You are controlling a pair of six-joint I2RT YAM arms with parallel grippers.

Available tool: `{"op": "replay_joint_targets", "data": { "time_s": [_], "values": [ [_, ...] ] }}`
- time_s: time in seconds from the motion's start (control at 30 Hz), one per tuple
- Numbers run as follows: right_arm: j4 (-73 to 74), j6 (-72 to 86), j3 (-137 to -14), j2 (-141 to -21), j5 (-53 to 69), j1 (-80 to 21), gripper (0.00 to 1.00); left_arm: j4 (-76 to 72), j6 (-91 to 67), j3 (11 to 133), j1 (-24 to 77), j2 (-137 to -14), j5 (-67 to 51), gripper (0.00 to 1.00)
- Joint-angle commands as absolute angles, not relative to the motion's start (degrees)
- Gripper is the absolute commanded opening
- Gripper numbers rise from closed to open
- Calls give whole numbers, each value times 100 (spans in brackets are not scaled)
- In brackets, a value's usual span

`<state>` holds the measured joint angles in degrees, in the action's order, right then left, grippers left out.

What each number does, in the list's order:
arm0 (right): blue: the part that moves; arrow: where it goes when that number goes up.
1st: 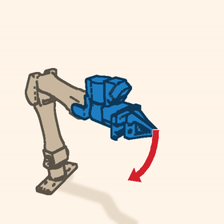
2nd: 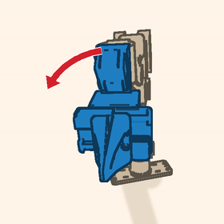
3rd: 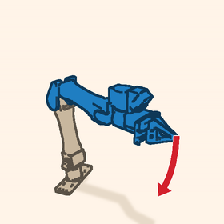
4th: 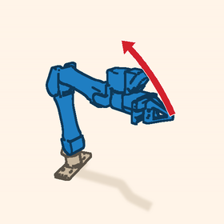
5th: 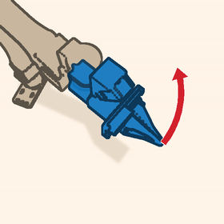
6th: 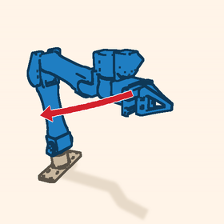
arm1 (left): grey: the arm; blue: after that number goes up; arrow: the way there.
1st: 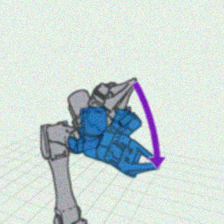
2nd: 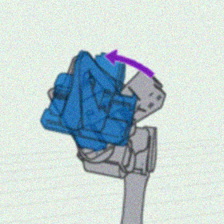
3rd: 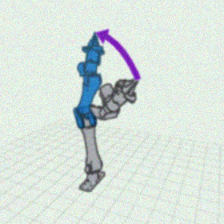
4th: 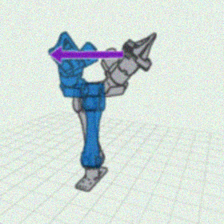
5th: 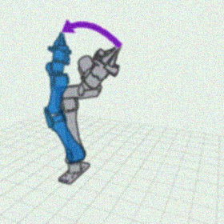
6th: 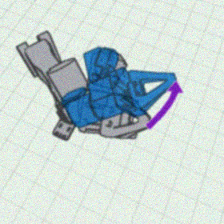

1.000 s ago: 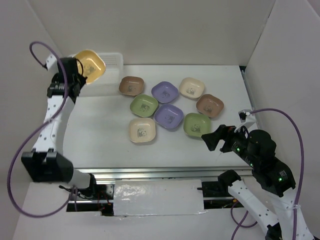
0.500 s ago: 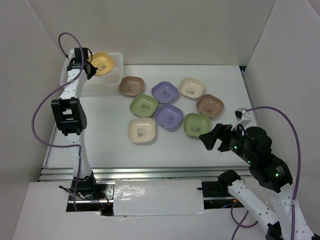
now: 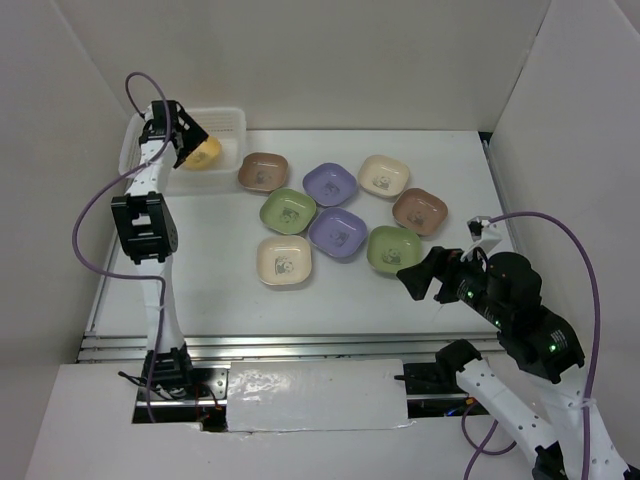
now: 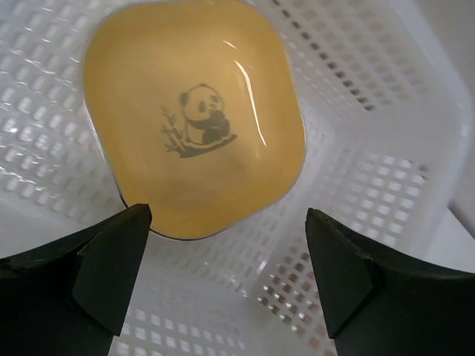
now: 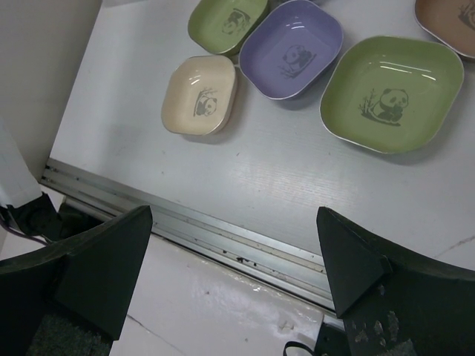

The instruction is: Place the plates into the plastic bin on the countertop

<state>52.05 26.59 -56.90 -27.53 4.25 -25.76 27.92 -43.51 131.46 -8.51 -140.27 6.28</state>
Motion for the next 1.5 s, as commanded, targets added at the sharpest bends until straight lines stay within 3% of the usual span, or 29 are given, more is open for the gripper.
{"op": "replay_joint_targets", "data": {
  "time_s": [0.0, 0.2, 0.3, 0.43, 0.57, 0.63, 0.83, 1.17, 1.27, 1.33, 1.37, 1.4, 1.43, 1.47],
  "values": [
    [5186, 2672, -5748, -2821, 404, -2628, 100, 2461, -4140, 13483, -624, -13475, 343, 99],
    [5072, 2663, -5766, -2821, 422, -2645, 100, 2443, -3578, 12483, -45, -10975, 887, 99],
    [4984, 2663, -5713, -2804, 413, -2646, 100, 3127, -3463, 11814, 447, -10347, 1186, 99],
    [4940, 2654, -5634, -2733, 360, -2654, 100, 3823, -3323, 10071, 1202, -9381, 1301, 99],
    [4966, 2602, -5564, -2602, 343, -2663, 100, 3334, -3296, 8081, 1958, -8493, 1091, 99],
    [4983, 2593, -5546, -2566, 325, -2663, 100, 3051, -3357, 7073, 2344, -8254, 1064, 99],
    [4957, 2637, -5423, -2452, 457, -2654, 100, 2717, -3498, 5558, 2707, -7735, 1266, 99],
    [4913, 2716, -5423, -2426, 563, -2654, 100, 1600, -3709, 4755, 2654, -8770, 1019, 91],
    [4948, 2716, -5423, -2417, 563, -2654, 100, 1459, -3840, 4711, 2567, -8990, 1089, 80],
    [4974, 2716, -5423, -2417, 545, -2654, 100, 1590, -3998, 4746, 2558, -9000, 1238, 62],
    [4983, 2725, -5432, -2417, 536, -2663, 100, 1704, -4051, 4772, 2558, -8904, 1439, 51],
    [4983, 2716, -5432, -2417, 536, -2646, 100, 1879, -4217, 4799, 2592, -8808, 1598, 23],
    [4983, 2733, -5423, -2417, 545, -2646, 100, 2342, -4462, 4877, 2697, -8520, 2061, 1],
    [4975, 2733, -5423, -2417, 545, -2646, 100, 2651, -4674, 4939, 2698, -8369, 2335, 1]
  ]
}}
